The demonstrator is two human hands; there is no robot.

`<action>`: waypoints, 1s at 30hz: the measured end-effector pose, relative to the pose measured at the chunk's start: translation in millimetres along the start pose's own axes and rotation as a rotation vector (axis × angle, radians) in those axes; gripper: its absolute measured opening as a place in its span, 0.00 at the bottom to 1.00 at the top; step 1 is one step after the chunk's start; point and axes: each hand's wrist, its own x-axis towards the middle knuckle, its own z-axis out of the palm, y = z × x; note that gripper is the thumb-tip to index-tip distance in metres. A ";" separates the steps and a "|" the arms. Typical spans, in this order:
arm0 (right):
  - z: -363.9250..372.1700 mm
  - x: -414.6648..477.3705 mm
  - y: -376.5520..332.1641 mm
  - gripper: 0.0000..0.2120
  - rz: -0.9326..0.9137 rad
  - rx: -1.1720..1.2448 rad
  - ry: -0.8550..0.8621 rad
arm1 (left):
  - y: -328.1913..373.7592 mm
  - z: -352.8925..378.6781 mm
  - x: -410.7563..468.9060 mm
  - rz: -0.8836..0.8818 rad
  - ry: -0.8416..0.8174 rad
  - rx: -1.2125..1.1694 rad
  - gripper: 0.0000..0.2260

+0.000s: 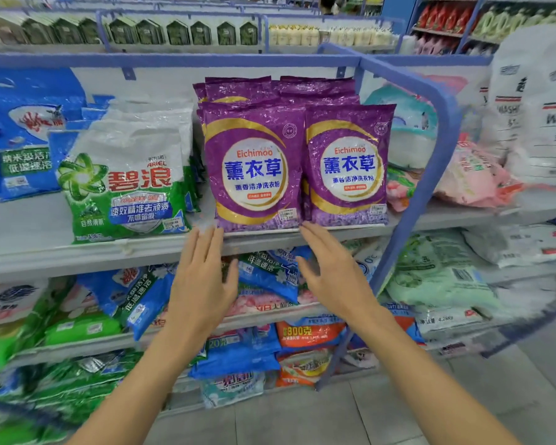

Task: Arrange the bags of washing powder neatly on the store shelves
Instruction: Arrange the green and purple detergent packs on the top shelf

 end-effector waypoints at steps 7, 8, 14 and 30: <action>-17.8 -85.3 38.9 0.28 0.059 -0.019 -0.152 | 41.8 18.9 -88.9 -0.080 -0.084 0.036 0.26; -21.3 -98.4 45.7 0.28 0.080 -0.015 -0.166 | 49.7 22.4 -101.6 -0.085 -0.093 0.038 0.26; -40.3 -163.5 76.9 0.28 0.169 0.019 -0.233 | 88.1 37.0 -151.2 -0.116 -0.168 0.031 0.28; -20.9 -173.0 61.1 0.27 0.170 0.079 -0.335 | 68.3 17.9 -192.2 -0.316 -0.229 0.077 0.26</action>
